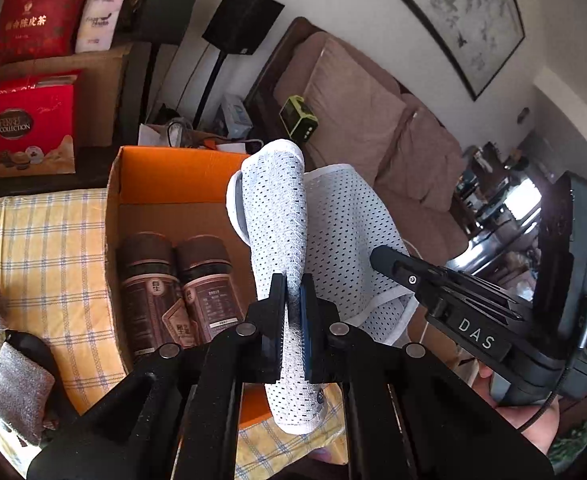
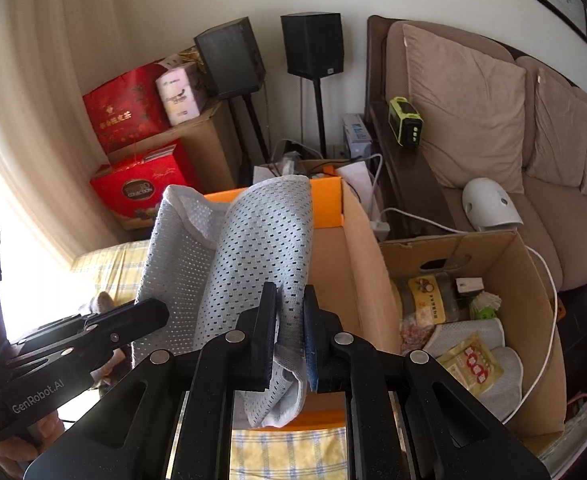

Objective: Organize objects
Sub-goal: 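Lift the mesh cloth and carry it into the box beside the jars, then lower the mesh cloth into the box and open both grippers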

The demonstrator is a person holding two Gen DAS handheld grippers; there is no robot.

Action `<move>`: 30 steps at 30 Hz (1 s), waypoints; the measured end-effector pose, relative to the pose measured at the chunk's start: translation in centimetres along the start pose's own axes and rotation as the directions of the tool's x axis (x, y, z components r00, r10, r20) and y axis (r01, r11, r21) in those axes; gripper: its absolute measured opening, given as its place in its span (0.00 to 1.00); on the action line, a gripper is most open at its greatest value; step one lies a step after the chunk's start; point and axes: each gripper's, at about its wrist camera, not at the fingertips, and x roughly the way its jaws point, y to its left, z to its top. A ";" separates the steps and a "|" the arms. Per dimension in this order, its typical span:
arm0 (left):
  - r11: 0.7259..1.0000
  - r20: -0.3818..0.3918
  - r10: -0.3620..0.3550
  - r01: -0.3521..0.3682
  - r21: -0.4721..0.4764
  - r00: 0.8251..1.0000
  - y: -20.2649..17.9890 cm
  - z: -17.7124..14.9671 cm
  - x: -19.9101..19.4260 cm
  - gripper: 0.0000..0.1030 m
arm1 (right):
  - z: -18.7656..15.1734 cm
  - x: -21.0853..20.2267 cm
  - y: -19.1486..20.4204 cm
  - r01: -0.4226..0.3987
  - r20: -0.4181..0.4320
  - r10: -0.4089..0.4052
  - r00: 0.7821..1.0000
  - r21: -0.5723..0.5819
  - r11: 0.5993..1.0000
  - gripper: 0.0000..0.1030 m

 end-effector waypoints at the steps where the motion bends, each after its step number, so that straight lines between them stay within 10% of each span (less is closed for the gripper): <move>1: 1.000 -0.004 -0.001 0.001 0.001 1.000 -0.2 0.0 0.6 0.06 | 0.0 0.2 -0.7 0.012 -0.001 -0.012 1.000 0.005 1.000 0.11; 21: 0.991 -0.177 0.131 -0.123 0.055 0.975 0.8 -2.2 11.3 0.10 | -2.2 9.4 -4.0 0.126 -0.133 -0.134 0.982 -0.063 0.990 0.11; 30: 0.985 -0.123 0.141 -0.127 0.119 0.982 -0.9 -2.3 8.4 0.39 | -2.8 9.2 -4.0 0.134 -0.136 -0.143 0.980 -0.076 0.988 0.31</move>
